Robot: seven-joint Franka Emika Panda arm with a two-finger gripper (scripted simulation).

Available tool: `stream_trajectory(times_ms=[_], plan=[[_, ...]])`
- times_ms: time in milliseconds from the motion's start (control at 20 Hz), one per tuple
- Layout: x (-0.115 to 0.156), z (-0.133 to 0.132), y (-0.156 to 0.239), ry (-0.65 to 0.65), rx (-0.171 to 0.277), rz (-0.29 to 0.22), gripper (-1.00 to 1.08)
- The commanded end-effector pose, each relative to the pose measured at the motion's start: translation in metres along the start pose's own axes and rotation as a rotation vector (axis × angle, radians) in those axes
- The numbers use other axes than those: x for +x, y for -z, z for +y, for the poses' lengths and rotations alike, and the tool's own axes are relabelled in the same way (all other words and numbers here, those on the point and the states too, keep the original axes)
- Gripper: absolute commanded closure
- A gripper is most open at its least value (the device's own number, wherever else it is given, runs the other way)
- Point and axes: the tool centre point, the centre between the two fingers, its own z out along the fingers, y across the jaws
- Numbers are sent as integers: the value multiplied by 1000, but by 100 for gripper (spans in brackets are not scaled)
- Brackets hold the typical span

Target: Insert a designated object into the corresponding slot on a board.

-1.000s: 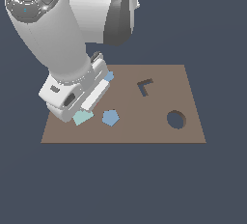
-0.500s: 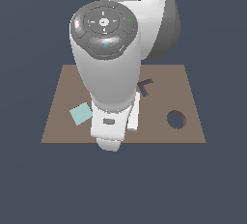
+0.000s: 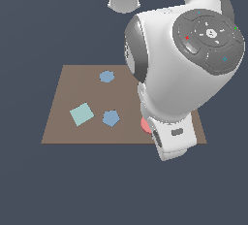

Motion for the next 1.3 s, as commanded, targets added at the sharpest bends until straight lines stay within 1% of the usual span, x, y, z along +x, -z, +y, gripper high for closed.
stream_trajectory(times_ms=[0, 250, 450, 650, 1050, 1100, 1250], plan=[[23, 5, 1, 86, -1, 0, 108], [63, 8, 1, 228, 0, 0, 108], [83, 7, 1, 299, 0, 0, 108], [91, 5, 2, 328, 0, 0, 108], [91, 4, -9, 329, -1, 0, 108], [91, 4, -9, 329, -1, 0, -92], [91, 4, -9, 329, -1, 0, -92]])
